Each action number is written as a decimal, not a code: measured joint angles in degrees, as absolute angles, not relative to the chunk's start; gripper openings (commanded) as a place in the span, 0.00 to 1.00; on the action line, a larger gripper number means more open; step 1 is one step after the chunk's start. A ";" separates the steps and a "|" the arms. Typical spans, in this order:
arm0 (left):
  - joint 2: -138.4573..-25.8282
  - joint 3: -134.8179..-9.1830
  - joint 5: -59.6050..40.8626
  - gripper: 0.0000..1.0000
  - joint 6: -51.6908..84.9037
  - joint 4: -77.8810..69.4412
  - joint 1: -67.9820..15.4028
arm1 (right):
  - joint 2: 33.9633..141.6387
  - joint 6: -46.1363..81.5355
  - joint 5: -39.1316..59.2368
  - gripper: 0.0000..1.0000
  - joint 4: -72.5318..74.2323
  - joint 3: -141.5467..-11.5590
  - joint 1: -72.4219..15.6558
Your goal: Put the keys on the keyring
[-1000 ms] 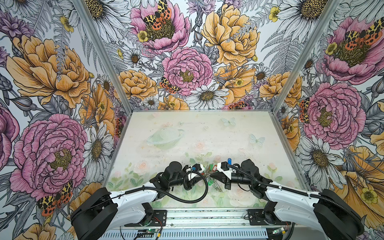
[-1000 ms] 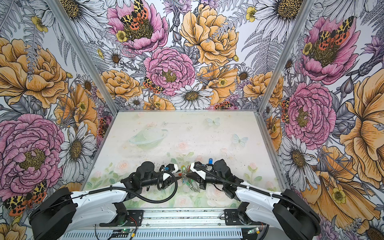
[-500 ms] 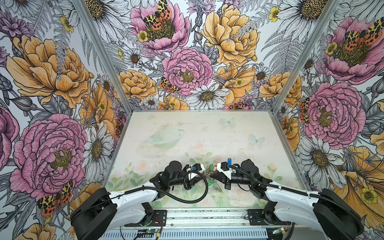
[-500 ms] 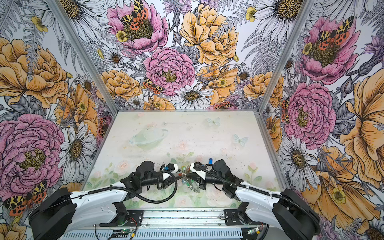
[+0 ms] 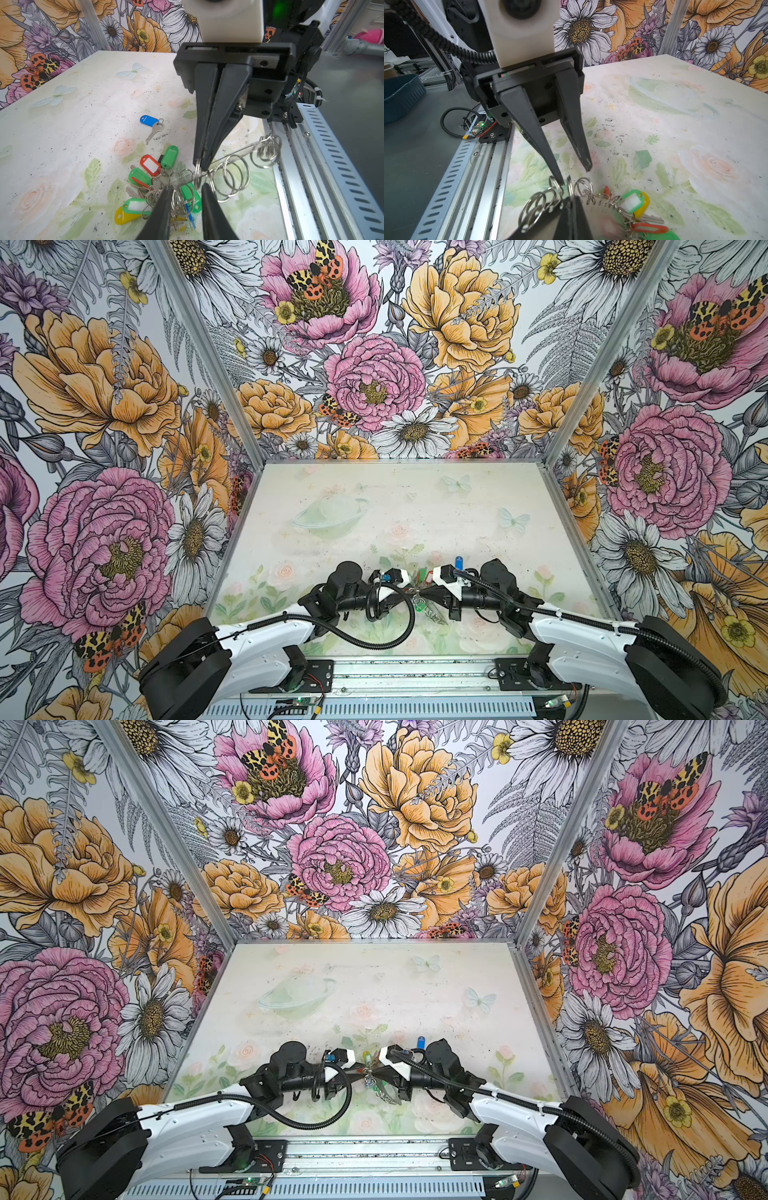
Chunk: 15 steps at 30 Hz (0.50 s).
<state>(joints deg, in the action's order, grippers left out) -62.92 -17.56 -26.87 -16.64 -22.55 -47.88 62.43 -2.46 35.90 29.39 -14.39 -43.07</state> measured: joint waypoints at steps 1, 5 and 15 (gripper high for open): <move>-63.31 -17.65 -26.96 0.24 -16.64 -22.55 -47.90 | 62.43 -2.46 35.90 0.00 29.36 -14.39 -43.11; -64.36 -18.11 -27.55 0.19 -16.58 -22.57 -47.94 | 62.43 -2.48 35.86 0.00 29.36 -14.39 -43.22; -66.02 -18.87 -28.62 0.09 -16.43 -22.55 -48.31 | 62.85 -2.46 35.79 0.00 29.43 -14.39 -43.31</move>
